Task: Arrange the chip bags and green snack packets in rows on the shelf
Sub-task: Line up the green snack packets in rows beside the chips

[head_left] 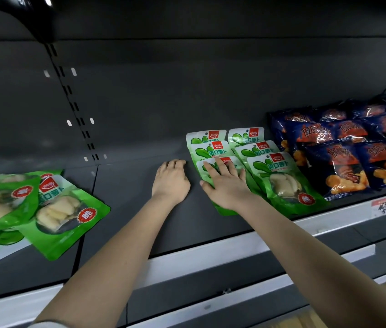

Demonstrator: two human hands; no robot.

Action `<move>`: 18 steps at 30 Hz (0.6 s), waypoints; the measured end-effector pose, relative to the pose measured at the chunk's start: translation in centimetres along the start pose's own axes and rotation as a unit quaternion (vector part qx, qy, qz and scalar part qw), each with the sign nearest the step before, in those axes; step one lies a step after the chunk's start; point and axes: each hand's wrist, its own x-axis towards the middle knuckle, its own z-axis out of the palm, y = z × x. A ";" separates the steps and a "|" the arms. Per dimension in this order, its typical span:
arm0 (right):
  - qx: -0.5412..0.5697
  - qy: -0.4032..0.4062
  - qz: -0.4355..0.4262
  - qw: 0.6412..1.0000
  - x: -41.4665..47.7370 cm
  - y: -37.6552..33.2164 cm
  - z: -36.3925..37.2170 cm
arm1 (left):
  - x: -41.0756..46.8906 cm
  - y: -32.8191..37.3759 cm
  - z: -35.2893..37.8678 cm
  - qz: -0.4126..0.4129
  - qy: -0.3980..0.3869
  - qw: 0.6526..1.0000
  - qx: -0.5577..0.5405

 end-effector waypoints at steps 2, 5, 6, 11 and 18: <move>0.001 -0.005 0.001 1.000 0.1 -0.1 -0.1 | 0.0 0.0 0.0 -0.001 0.001 1.000 -0.003; -0.001 -0.022 0.006 1.000 0.2 -0.2 -0.4 | -0.1 0.1 -0.2 -0.003 -0.003 1.000 -0.009; -0.006 -0.027 0.006 1.000 0.3 -0.2 -0.6 | -0.2 0.1 -0.3 -0.001 -0.006 1.000 -0.011; -0.005 0.032 -0.028 0.999 0.3 -0.8 -1.6 | -0.9 -0.5 -1.1 0.008 -0.005 1.000 0.020; 0.025 0.011 -0.136 0.990 1.2 -6.6 -0.9 | -3.6 -5.1 -4.6 -0.052 0.030 0.996 0.067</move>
